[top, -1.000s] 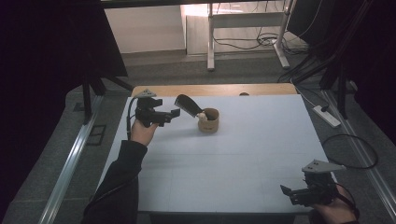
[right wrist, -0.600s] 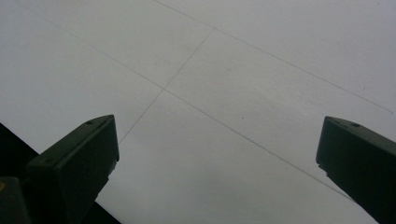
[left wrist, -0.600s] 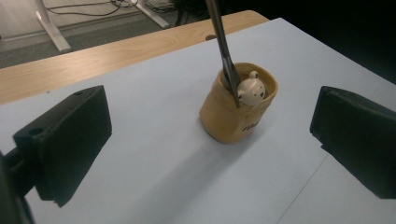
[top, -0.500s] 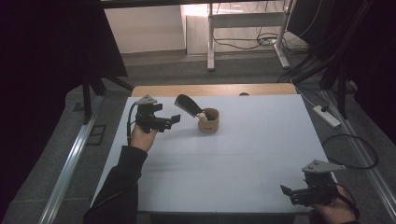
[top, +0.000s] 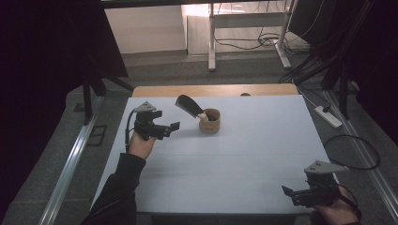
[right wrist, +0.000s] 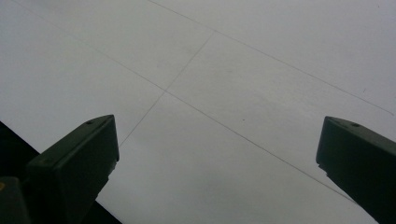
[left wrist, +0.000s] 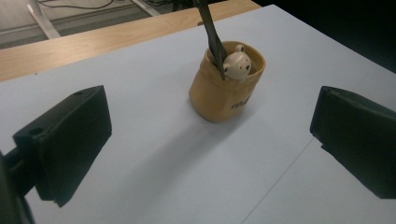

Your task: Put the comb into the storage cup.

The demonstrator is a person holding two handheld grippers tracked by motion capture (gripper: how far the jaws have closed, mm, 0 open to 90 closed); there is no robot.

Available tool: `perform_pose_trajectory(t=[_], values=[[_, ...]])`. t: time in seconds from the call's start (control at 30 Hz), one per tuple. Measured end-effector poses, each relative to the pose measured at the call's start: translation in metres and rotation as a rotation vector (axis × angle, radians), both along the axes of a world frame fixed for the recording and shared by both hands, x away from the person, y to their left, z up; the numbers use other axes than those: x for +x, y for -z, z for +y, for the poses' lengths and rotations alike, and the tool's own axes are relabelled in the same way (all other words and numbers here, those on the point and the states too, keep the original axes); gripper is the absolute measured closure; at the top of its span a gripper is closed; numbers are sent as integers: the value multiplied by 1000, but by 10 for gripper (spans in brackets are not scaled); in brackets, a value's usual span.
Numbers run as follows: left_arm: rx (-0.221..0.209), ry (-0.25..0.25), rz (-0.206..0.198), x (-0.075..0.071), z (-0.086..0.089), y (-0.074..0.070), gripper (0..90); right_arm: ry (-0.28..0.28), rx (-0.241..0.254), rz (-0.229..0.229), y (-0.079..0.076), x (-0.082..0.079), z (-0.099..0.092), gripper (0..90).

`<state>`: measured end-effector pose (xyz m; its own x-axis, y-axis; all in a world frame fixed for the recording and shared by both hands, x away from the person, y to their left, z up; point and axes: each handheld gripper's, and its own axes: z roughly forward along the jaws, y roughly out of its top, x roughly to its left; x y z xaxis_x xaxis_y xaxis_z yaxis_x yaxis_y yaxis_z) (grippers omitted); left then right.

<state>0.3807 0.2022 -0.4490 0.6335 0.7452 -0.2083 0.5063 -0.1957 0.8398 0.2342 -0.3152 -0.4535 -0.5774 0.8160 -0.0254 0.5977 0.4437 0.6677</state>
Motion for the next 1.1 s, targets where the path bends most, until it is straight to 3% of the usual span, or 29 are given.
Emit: perform_pose_trajectory(t=[0.5, 1.1], values=[[3, 5, -12, -21, 2, -1, 0, 1, 3, 1, 0, 0, 0, 0], [-6, -3, 7, -55, 11, 2, 0, -2, 6, 3, 0, 1, 0, 0]])
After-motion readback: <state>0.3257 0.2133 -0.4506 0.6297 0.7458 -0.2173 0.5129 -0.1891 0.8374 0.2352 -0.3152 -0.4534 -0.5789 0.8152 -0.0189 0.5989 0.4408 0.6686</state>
